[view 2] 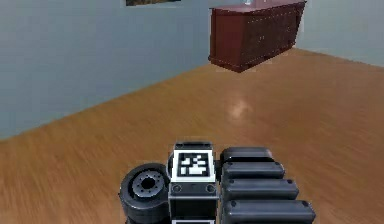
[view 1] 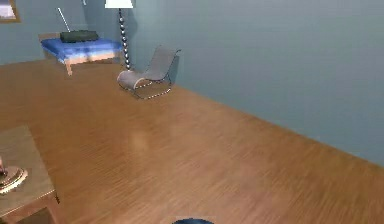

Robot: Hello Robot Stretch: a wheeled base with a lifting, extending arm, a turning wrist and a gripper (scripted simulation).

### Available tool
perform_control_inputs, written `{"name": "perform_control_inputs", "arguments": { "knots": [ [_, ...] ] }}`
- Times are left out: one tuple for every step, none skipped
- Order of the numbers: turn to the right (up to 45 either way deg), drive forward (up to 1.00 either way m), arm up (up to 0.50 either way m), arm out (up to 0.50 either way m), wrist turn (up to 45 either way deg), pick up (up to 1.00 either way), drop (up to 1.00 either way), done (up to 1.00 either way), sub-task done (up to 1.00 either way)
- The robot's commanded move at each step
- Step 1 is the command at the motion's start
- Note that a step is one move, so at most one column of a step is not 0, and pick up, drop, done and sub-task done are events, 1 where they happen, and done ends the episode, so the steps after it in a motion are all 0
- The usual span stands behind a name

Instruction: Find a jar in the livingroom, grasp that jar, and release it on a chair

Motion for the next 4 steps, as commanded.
{"name": "perform_control_inputs", "arguments": {
  "knots": [
    [-27.0, 0.00, 0.00, 0.00, 0.0, 0.00, 0.00, 0.00, 0.00],
    [27.0, 0.00, 0.00, 0.00, 0.0, 0.00, 0.00, 0.00, 0.00],
    [-27.0, 0.00, 0.00, 0.00, 0.0, 0.00, 0.00, 0.00, 0.00],
    [-3.0, 0.00, 0.00, 0.00, 0.0, 0.00, 0.00, 0.00, 0.00]
  ]
}}
